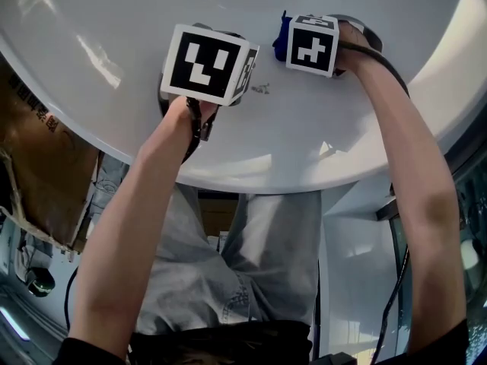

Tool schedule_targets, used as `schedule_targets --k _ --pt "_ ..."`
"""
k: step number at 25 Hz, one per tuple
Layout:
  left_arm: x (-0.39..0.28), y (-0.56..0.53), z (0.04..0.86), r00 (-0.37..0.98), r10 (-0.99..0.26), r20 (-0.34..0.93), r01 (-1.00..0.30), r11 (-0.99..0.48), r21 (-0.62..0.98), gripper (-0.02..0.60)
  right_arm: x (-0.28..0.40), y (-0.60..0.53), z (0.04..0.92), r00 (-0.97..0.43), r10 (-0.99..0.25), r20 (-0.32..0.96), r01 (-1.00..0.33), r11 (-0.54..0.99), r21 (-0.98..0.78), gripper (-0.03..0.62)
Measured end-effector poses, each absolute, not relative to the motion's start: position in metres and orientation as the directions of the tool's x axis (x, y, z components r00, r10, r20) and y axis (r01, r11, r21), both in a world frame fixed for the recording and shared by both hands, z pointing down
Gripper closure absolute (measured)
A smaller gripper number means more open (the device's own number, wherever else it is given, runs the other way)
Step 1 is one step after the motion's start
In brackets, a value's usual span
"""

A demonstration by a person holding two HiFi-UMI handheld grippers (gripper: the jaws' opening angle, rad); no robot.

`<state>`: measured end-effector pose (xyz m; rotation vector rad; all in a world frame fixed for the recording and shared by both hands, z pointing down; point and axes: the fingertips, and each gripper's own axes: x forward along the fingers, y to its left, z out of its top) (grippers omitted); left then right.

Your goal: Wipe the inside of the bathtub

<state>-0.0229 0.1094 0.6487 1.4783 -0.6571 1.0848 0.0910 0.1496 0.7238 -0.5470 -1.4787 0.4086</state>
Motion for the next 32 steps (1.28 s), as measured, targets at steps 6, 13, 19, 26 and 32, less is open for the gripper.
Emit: schedule_targets --k 6,13,19,26,32 --pt "-0.019 0.117 0.648 0.406 0.162 0.9 -0.874 -0.219 0.434 0.577 0.106 0.169 0.685 0.046 0.674 0.737 -0.027 0.739 -0.673 0.497" --pt "0.0 0.133 0.647 0.414 0.174 0.894 -0.86 -0.247 0.446 0.577 0.107 0.183 0.65 0.032 0.729 0.684 -0.01 0.685 -0.729 0.497" --pt "0.007 0.137 0.644 0.412 0.168 0.896 -0.856 -0.266 0.443 0.577 0.112 0.192 0.617 0.036 0.76 0.649 0.007 0.649 -0.761 0.497" --pt "0.014 0.143 0.635 0.415 0.172 0.893 -0.844 -0.293 0.449 0.577 0.116 0.206 0.575 0.027 0.797 0.604 0.009 0.604 -0.797 0.499" --pt "0.014 0.143 0.62 0.397 0.179 0.9 -0.826 -0.358 0.436 0.577 0.117 0.214 0.546 0.037 0.794 0.606 0.0 0.607 -0.795 0.5"
